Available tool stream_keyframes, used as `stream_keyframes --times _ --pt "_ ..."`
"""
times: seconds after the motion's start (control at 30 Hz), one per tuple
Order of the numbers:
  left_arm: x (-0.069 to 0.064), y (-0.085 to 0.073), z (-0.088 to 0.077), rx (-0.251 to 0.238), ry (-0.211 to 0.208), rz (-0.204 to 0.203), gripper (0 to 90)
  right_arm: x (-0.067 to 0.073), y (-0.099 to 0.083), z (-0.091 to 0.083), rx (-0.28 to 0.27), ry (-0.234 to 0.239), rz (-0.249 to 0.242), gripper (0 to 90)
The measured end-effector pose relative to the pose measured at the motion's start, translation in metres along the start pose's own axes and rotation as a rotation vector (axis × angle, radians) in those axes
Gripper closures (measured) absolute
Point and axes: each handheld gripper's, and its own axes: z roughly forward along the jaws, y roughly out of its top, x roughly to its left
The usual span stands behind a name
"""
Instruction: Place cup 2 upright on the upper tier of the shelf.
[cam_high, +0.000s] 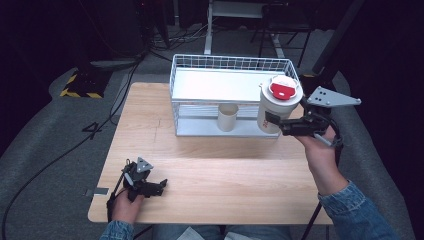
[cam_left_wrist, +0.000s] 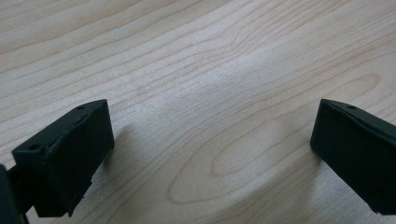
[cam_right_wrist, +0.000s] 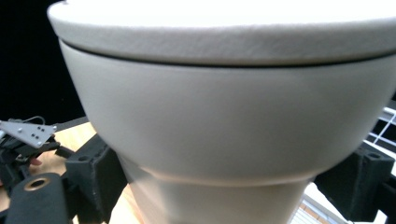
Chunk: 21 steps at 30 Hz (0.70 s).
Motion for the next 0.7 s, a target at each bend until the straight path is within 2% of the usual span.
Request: stream_keyframes --times 0.43,0.53,0.57,0.6,0.67,0.7 --pt "0.0 0.0 0.0 -0.001 0.001 -0.001 0.1 -0.015 0.023 0.041 -0.01 -0.009 0.023 13.6" --pt "0.0 0.0 0.0 -0.002 0.002 -0.004 0.1 -0.021 0.028 0.056 -0.016 -0.02 0.032 13.6" --pt "0.0 0.0 0.0 -0.002 0.002 -0.004 0.1 -0.021 0.028 0.056 -0.016 -0.02 0.032 13.6" --pt "0.0 0.0 0.001 -0.002 0.005 -0.007 0.1 -0.024 0.031 0.066 -0.018 -0.021 0.039 13.6" --pt "0.0 0.001 0.001 -0.002 0.007 -0.008 0.1 -0.026 0.033 0.075 -0.02 -0.026 0.038 13.6" --pt "0.0 0.001 0.001 -0.002 0.007 -0.008 0.1 -0.026 0.033 0.075 -0.02 -0.026 0.038 13.6"
